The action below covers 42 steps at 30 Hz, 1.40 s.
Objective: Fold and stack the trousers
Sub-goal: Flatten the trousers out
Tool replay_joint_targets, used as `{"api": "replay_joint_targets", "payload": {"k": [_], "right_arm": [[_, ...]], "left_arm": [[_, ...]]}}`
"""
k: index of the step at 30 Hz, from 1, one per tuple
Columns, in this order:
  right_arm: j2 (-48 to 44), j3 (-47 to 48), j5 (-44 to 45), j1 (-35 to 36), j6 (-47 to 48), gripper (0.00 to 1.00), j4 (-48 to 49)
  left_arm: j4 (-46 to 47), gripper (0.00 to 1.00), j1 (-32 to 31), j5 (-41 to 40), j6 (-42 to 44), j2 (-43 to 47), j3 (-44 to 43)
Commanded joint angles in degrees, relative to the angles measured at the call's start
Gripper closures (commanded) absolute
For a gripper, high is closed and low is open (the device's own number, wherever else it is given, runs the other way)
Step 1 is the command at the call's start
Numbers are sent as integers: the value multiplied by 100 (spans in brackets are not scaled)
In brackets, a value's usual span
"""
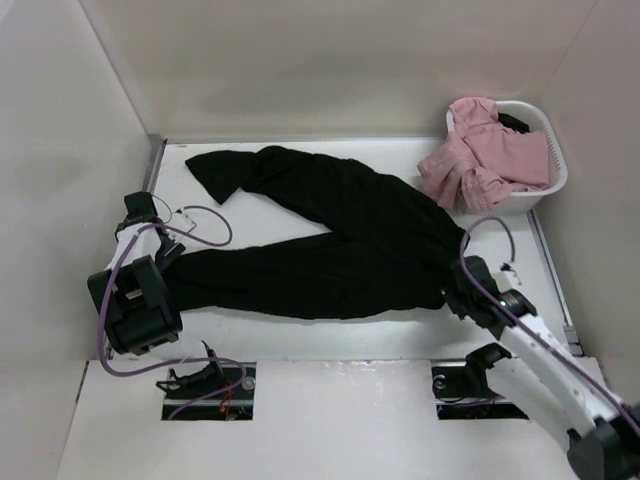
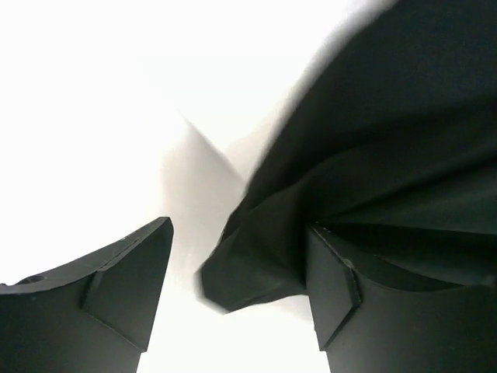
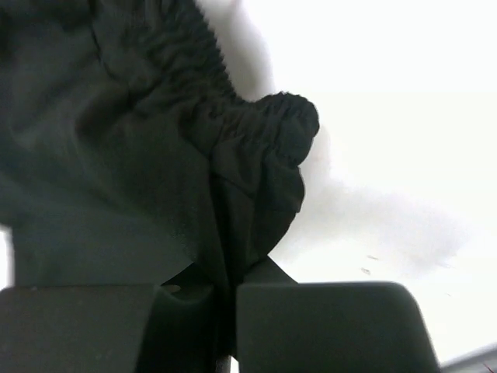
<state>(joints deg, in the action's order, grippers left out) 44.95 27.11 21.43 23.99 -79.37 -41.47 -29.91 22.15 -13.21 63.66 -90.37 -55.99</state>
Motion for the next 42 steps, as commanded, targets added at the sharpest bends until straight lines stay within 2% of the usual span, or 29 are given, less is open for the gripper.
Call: {"api": "replay_joint_targets", "payload": {"k": [1, 2, 3, 6, 7, 8, 12, 15, 21, 24, 27, 28, 29, 31, 32, 34, 40, 41, 42], "right_arm": [[-933, 329, 809, -372, -474, 100, -2037], [-1057, 364, 854, -451, -422, 100, -2145], [-1076, 365, 810, -478, -325, 95, -2137], [-629, 496, 810, -470, -158, 45, -2014], [-515, 584, 845, -470, -140, 18, -2040], [-461, 645, 932, -470, -122, 0, -2075], [-505, 953, 1302, -234, 53, 0, -2286], [-417, 1217, 1574, 275, 203, 0, -2418], [566, 2034, 2190, 1708, 335, 0, -2673], [953, 2193, 2111, 1991, 597, 0, -2262], [1252, 2106, 1743, 2044, 1010, 0, -1472], [1331, 2035, 1594, 2044, 1125, 0, -1164], [1393, 1965, 1444, 2027, 1213, 0, -874], [1455, 1859, 1250, 1956, 1301, 0, -469], [1455, 1833, 1232, 1930, 1319, 0, -336], [1420, 1763, 1232, 1921, 1310, 0, -195], [1534, 1481, 1135, 1833, 1337, 0, 86], [1604, 1464, 1135, 1807, 1354, 0, 122], [1683, 1455, 1118, 1780, 1372, 0, 174]], "left_arm": [[188, 35, 101, 187, -125, 564, -158], [161, 35, 92, 187, -126, 573, -176], [135, 35, 66, 187, -126, 573, -176], [21, 35, -145, 187, -108, 424, -193], [20, 35, -197, 161, -117, 345, -228], [20, 35, -224, 135, -126, 283, -298], [-93, 35, -163, 170, -196, 90, -745], [-470, 35, -5, 284, -397, -252, -1212], [-2650, 45, 83, 749, -564, -1298, -1485], [-2914, 44, 136, 1048, -662, -1291, -1643], [-3222, 45, -109, 1207, -688, -1316, -1618], [-3231, 48, -232, 1198, -705, -1369, -1556], [-3258, 55, -372, 1163, -723, -1448, -1521], [-3162, 85, -549, 988, -819, -1554, -1407], [-3048, 92, -567, 909, -855, -1563, -1354], [-2689, 100, -497, 733, -864, -1467, -1283], [-808, 100, -233, 662, -1303, -211, -1556], [-623, 99, -242, 662, -1347, 26, -1521], [-525, 94, -259, 653, -1356, 237, -1416]]}}
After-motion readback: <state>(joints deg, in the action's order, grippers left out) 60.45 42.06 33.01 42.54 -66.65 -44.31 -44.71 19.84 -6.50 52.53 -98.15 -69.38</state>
